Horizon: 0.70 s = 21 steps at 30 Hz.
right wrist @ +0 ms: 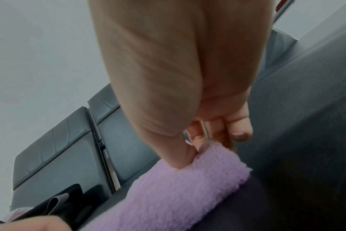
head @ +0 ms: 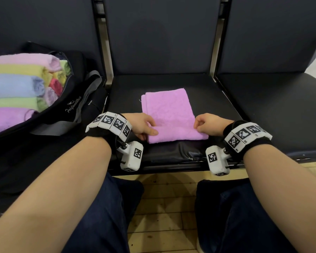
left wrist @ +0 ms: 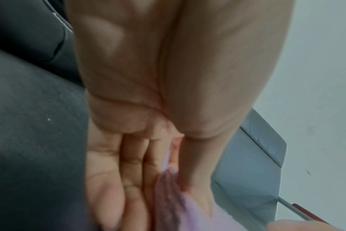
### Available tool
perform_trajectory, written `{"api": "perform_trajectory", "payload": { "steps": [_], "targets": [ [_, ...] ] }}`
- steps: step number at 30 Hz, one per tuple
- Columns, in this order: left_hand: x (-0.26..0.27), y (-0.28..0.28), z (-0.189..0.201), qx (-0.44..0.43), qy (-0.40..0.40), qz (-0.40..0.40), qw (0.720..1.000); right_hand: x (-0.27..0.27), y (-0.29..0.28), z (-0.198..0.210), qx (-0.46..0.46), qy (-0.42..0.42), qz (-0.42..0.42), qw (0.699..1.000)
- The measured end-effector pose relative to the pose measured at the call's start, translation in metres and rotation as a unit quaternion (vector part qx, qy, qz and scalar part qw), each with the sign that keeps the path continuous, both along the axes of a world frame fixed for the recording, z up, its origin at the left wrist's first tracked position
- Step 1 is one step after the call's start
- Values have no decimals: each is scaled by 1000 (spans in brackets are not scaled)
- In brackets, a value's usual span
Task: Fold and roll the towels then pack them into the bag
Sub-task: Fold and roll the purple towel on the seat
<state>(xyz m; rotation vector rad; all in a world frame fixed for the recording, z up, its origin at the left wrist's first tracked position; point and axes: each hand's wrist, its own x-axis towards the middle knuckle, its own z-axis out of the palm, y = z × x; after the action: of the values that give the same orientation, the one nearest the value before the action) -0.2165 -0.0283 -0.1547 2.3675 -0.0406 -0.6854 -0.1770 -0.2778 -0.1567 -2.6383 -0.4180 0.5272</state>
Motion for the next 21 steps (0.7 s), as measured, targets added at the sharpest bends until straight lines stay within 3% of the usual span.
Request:
{"api": "perform_trajectory", "payload": {
  "steps": [3, 5, 9, 13, 16, 21],
  "targets": [
    [-1, -2, -2, -16, 24, 16, 999, -1, -1, -1, -6, -18, 18, 1000],
    [-1, -3, -2, 19, 25, -4, 999, -2, 0, -2, -3, -46, 34, 998],
    [0, -3, 0, 105, -60, -45, 992, -4, 5, -1, -1, -92, 59, 994],
    [-2, -5, 1, 99, -146, -57, 983, -8, 5, 9, -9, -35, 28, 999],
    [-4, -11, 1, 133, -137, -71, 979, -12, 6, 12, -60, 5, 45, 997],
    [-9, -13, 5, 151, -93, -83, 981, -11, 7, 7, -54, -39, 59, 996]
  ]
}}
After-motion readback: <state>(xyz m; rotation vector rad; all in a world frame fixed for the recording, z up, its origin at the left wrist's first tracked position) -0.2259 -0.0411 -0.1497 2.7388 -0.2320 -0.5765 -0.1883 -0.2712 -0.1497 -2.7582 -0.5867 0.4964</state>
